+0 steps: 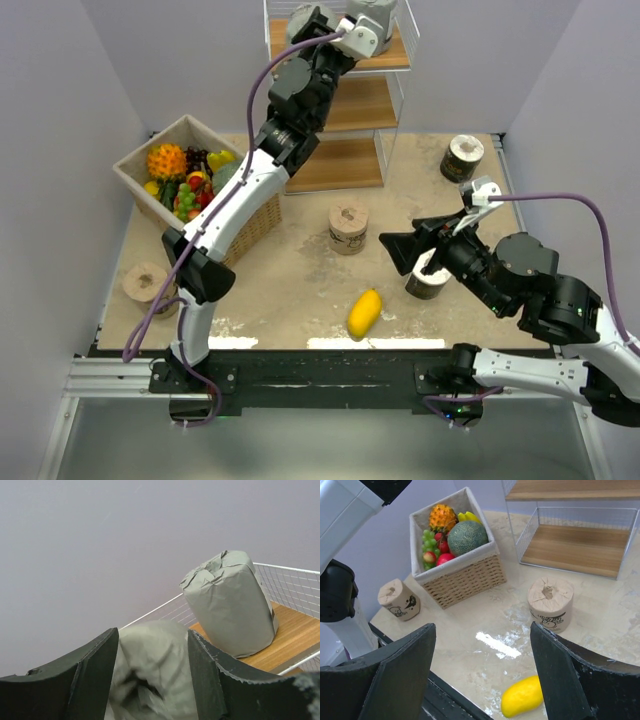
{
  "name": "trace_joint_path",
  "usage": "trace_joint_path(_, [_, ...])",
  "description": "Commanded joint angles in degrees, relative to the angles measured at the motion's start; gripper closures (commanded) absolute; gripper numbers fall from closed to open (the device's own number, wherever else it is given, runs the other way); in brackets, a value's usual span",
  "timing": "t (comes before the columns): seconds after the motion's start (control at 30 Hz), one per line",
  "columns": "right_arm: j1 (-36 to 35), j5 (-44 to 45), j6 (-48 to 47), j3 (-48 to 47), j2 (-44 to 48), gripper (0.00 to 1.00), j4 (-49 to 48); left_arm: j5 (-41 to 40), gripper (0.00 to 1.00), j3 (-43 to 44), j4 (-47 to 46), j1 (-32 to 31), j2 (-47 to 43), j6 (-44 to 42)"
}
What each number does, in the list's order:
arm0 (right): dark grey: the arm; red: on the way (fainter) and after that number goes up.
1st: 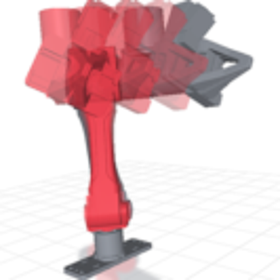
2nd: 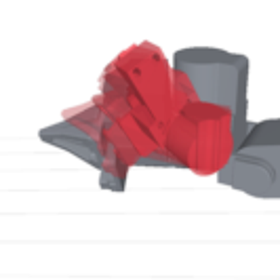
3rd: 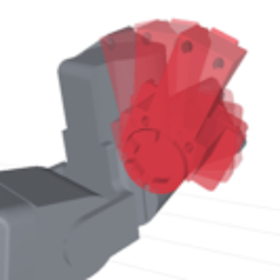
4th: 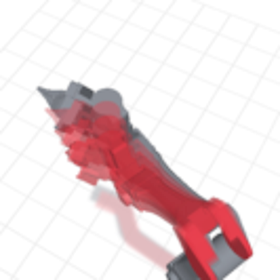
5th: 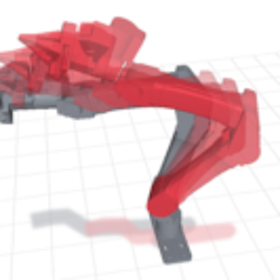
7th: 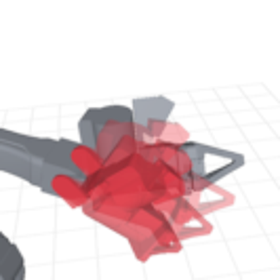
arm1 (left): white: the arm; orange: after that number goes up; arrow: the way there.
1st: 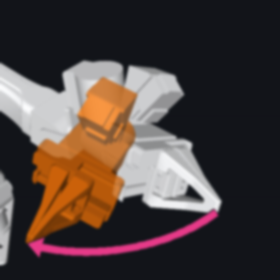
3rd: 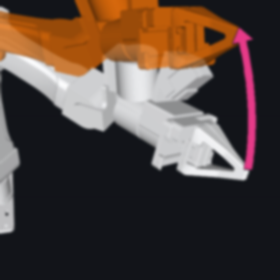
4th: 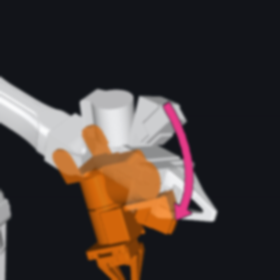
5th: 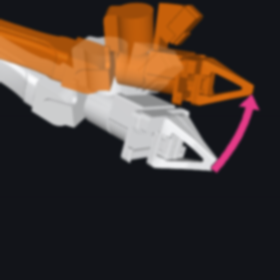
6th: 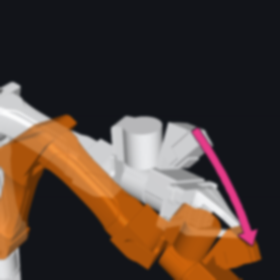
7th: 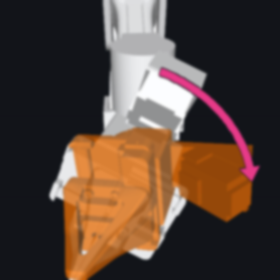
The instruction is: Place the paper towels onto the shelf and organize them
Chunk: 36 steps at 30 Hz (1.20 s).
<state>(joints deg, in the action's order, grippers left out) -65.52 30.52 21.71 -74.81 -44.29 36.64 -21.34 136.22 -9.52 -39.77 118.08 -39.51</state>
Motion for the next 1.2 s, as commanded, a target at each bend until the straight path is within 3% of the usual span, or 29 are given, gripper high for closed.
trace_joint_path(0.0, [0.04,1.03,-1.59,-0.95,-0.27,0.2,-2.72,2.0,0.37,3.52,-4.72,1.71,-0.31,2.76])
trace_joint_path(0.27, [0.04,1.99,-2.46,-1.22,-0.44,0.2,-2.8,2.36,0.36,3.0,-4.2,2.59,0.4,4.44])
trace_joint_path(0.43, [0.04,2.52,-2.12,0.53,-1.06,0.2,-3.33,0.51,0.37,2.56,1.85,1.98,-2.76,8.03])
trace_joint_path(0.6, [0.04,3.23,-0.8,4.05,-1.32,0.2,-4.39,-4.05,0.35,-17.54,0.55,-1.27,-18.91,10.67])
trace_joint_path(0.7, [0.04,3.14,0.52,5.89,-1.06,0.2,-4.56,-4.67,0.33,-25.55,9.05,-1.8,-28.41,21.89])
trace_joint_path(0.73, [-0.05,2.53,1.04,6.68,-1.06,0.2,-4.74,-5.02,0.31,-28.7,15.78,-1.8,-30.7,28.89])
trace_joint_path(0.8, [-0.05,0.95,2.71,9.31,-0.88,0.2,-5.7,-4.32,0.29,-32.23,21.79,-1.8,-37.2,33.77])
trace_joint_path(0.93, [0.04,-6.08,7.89,14.41,-2.54,0.22,-8.86,-7.74,0.26,-41.45,40.3,-1.72,-46.08,50.44])
trace_joint_path(1.17, [-0.05,-22.33,12.39,23.91,-13.86,0.22,-28.0,-8.44,0.22,-54.21,61.8,-1.63,-57.77,70.69])
